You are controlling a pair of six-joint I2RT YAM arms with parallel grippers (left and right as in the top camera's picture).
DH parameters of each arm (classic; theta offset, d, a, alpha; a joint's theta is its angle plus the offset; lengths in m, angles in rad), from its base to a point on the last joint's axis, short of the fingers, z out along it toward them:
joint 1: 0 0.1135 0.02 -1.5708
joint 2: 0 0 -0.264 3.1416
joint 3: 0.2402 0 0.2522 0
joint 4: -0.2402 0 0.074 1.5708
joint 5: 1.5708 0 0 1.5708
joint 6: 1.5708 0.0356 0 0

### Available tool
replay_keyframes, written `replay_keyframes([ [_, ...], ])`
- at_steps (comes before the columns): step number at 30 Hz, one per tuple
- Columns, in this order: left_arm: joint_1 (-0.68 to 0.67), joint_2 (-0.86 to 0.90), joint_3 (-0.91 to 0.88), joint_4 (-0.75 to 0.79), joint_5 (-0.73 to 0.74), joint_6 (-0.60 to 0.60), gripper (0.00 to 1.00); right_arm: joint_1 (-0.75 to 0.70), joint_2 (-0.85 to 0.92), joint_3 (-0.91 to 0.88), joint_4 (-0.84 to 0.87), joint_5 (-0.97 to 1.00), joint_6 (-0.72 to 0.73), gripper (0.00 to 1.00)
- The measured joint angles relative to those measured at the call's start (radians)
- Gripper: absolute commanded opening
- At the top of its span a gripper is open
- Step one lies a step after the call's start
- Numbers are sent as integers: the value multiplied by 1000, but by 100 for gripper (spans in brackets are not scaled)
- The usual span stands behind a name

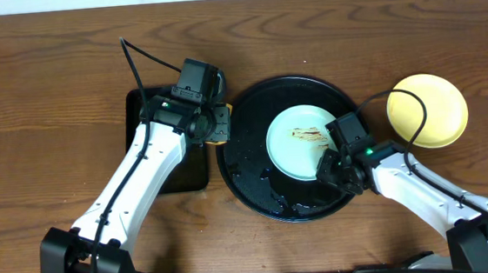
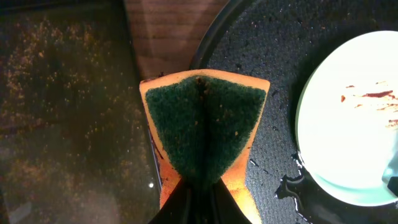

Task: Clean dirty plates on tray and stack at the side
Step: 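Grasp the light-blue plate rim with the right gripper, then bring the sponge over the light-blue plate with the left gripper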

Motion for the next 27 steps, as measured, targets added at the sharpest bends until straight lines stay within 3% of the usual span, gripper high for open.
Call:
replay_keyframes([
  [8, 0, 0, 0, 0, 0, 0, 8, 9, -3, -6, 10, 68, 29, 1],
  [18, 0, 0, 0, 12, 21, 0, 8, 9, -6, -18, 138, 142, -109, 1],
  [27, -25, 2, -3, 121, 177, 0, 8, 9, -6, -19, 188, 167, -243, 1],
])
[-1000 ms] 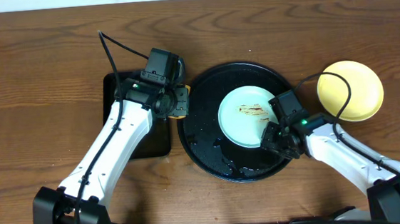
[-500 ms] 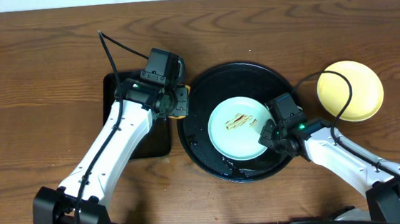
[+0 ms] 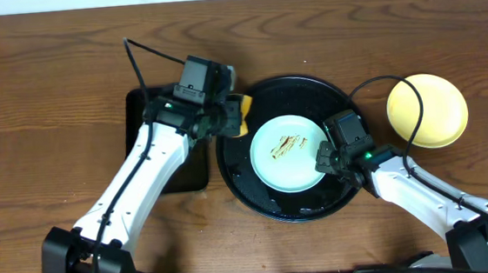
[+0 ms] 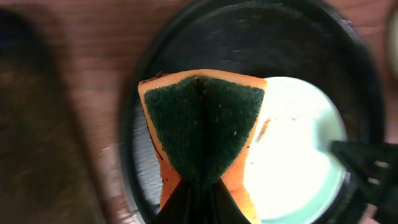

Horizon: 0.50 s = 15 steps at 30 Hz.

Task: Clean dirty plates on tray and stack at the side
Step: 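Bring the sponge over the light-blue plate with the left gripper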

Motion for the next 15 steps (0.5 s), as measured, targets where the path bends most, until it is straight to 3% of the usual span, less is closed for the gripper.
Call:
replay_keyframes([
  [15, -216, 211, -11, 229, 128, -57, 8, 0, 0, 0, -21, 2, -17, 1],
])
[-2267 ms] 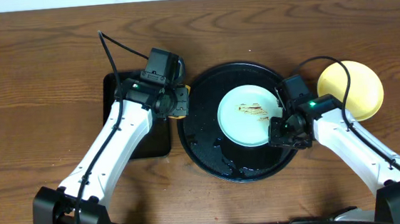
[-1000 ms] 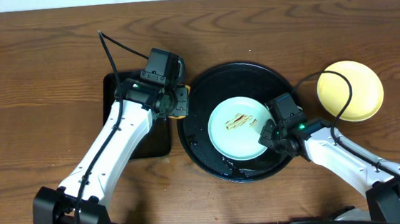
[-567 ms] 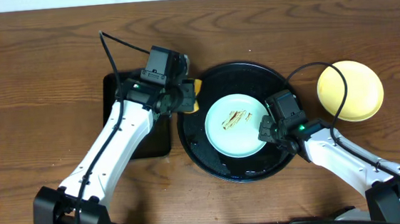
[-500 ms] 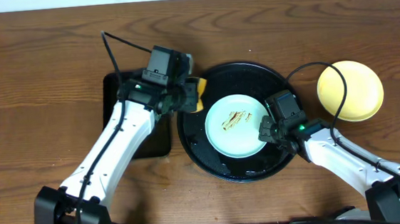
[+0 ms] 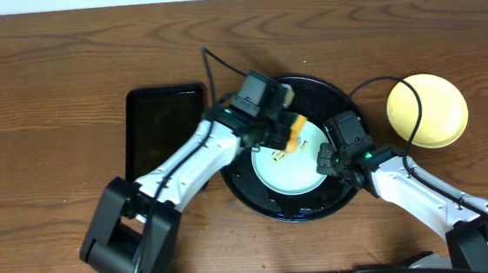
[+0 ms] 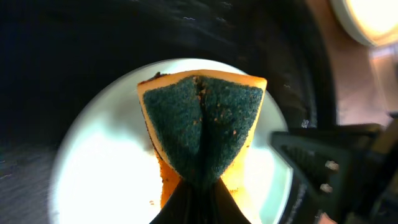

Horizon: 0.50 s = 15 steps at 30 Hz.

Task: Clean dirty plates on tray and stack at the side
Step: 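Bring the sponge over the light-blue plate with the left gripper, then scrub the light-blue plate with the sponge in the left gripper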

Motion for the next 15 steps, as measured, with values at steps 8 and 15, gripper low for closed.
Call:
replay_keyframes([
  [8, -72, 42, -1, 97, 18, -72, 8, 0, 0, 0, -10, 0, -6, 1],
  [15, -84, 89, -1, 118, 18, -123, 8, 0, 0, 0, -11, 0, -6, 1],
])
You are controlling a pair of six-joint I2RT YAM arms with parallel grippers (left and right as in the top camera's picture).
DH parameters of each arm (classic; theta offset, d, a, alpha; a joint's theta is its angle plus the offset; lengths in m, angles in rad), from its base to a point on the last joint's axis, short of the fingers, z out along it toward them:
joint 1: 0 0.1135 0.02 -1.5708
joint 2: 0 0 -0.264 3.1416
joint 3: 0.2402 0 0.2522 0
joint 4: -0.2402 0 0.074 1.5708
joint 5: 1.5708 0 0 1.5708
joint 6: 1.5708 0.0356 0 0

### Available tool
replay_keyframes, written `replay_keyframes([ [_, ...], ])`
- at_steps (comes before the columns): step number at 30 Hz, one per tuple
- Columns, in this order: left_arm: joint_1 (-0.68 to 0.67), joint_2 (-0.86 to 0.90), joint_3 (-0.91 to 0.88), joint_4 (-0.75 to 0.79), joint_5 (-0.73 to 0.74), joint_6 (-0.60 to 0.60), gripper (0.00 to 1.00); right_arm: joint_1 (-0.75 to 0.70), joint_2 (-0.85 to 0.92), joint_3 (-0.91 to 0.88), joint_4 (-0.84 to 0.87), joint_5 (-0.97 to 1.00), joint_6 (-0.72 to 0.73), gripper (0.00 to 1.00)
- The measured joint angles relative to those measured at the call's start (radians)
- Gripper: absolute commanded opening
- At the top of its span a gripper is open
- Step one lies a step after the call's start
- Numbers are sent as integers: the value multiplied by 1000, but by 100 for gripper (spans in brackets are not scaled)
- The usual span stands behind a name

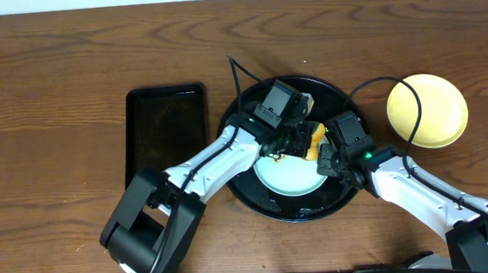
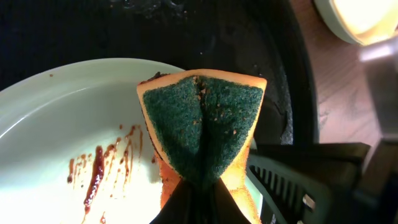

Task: Clean dirty plates on tray and stack at the side
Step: 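Scrub the light-blue plate with the sponge in the left gripper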

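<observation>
A pale green plate smeared with brown sauce lies in the round black tray. My left gripper is shut on a folded orange sponge with a green scrub face, held over the plate's right rim. In the left wrist view the stain lies left of the sponge. My right gripper grips the plate's right edge; its black fingers show beside the sponge.
A yellow plate sits on the table right of the tray and shows again as the yellow plate in the wrist view's corner. A flat black rectangular tray lies to the left. Cables run from both arms over the round tray's far rim.
My left gripper and the sponge have moved right, from over the plate's middle to its right rim next to the right gripper. The plate and right gripper stay put.
At first the sponge hung at the round tray's left rim and the plate lay right of centre, my right gripper at its edge. Then the plate was nearer the centre, rotated. The sponge was later over the plate, and is now at its right rim.
</observation>
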Motion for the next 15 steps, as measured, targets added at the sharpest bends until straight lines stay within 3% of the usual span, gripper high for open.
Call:
replay_keyframes([
  [15, 0, 66, 0, 8, 0, -8, 8, 0, 0, 0, -3, 0, 0, 1],
])
